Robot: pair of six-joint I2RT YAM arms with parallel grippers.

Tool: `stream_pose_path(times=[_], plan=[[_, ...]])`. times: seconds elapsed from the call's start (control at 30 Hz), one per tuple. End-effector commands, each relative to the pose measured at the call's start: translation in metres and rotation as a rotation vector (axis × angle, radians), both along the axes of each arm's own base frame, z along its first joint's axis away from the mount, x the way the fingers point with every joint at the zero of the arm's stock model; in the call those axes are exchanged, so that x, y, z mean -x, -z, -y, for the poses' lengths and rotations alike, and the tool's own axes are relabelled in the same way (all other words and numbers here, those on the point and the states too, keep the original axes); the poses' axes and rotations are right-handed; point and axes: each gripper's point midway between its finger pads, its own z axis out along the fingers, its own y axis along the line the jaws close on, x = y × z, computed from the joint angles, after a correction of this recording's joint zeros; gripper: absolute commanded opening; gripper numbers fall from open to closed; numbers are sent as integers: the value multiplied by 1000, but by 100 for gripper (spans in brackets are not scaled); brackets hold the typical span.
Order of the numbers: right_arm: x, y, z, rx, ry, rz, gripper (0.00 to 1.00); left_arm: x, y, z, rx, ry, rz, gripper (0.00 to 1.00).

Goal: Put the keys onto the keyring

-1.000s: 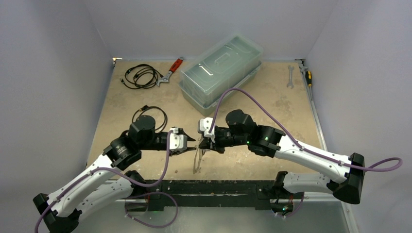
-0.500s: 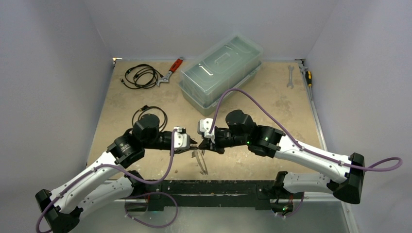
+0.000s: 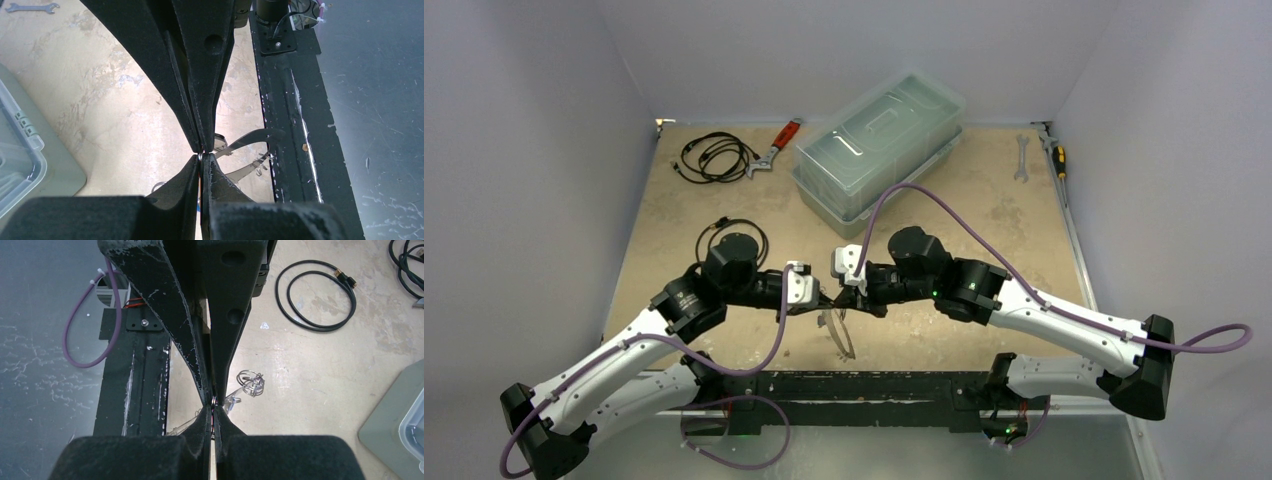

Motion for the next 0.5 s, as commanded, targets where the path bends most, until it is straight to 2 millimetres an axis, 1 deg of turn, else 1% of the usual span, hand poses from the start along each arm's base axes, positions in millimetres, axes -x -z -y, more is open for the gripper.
stream_pose_path(times=[0.0, 0.1, 0.13, 0.17, 0.2, 0.23, 0.33, 0.47], plan=[[10, -27, -11, -86, -66, 30, 0, -7, -10, 5, 37, -20, 25, 5], [9, -27, -11, -81, -61, 33, 0, -7, -11, 3, 39, -31, 29, 31], [9, -27, -10, -80, -59, 34, 0, -7, -12, 2, 41, -35, 32, 36], [9, -27, -10, -81, -58, 34, 0, -7, -13, 1, 43, -39, 38, 37], [9, -27, -10, -82, -58, 36, 0, -7, -13, 0, 43, -43, 43, 36], [9, -28, -10, -83, -58, 35, 0, -8, -14, -1, 44, -47, 49, 33], [9, -26, -11, -79, -59, 34, 0, -7, -14, -1, 47, -47, 52, 21], [10, -26, -11, -77, -59, 32, 0, -6, -15, -1, 46, -38, 47, 19]])
